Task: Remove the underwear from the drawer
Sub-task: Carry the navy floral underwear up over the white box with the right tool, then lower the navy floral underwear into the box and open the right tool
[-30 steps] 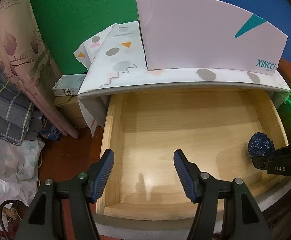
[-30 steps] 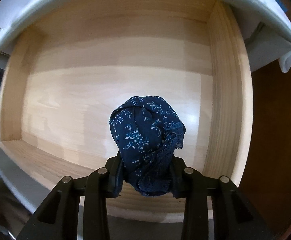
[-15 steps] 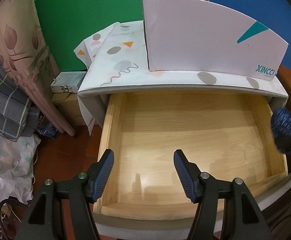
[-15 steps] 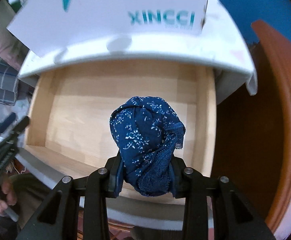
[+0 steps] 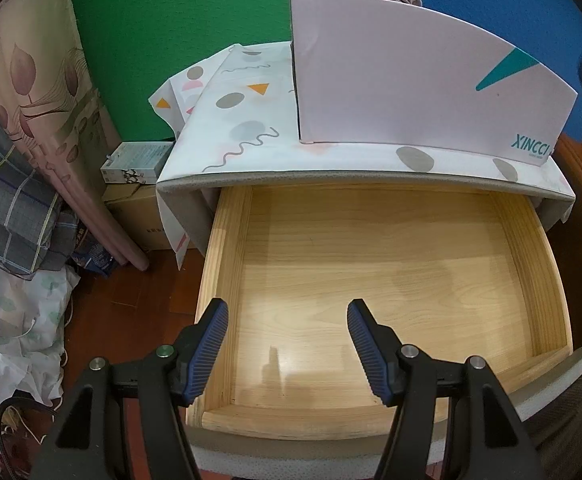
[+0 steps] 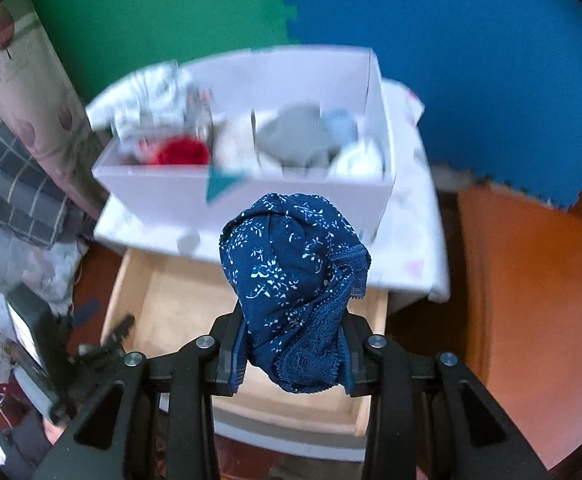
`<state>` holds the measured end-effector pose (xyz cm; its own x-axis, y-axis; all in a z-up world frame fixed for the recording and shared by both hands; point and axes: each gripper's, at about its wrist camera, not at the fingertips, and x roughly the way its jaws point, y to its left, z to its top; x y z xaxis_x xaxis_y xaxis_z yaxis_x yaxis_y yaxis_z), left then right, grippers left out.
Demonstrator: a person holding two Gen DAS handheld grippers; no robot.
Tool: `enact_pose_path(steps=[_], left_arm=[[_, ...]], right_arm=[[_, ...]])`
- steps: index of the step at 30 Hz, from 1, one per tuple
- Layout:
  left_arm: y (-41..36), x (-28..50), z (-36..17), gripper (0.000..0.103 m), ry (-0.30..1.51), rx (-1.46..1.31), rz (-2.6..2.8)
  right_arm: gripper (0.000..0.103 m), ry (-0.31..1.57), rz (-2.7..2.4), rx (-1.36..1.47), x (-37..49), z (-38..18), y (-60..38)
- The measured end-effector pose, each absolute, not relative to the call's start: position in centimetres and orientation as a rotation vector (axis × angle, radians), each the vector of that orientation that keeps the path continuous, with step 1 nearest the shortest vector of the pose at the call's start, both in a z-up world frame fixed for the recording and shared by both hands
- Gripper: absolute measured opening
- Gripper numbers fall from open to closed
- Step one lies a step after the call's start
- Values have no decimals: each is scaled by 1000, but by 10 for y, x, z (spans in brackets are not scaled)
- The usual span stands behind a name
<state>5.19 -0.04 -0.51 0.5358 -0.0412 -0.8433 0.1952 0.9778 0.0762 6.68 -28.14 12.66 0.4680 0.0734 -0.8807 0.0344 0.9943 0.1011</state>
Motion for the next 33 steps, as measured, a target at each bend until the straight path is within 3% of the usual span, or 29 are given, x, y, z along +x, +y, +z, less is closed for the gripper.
enact_pose_path(steps=[13, 33], left_arm=[[1, 53, -5, 64, 997, 161, -143], [4, 54, -3, 64, 999, 133, -137]], right_arm=[[33, 1005, -11, 108, 136, 180, -281], [36, 1108, -32, 92, 213, 113, -264]])
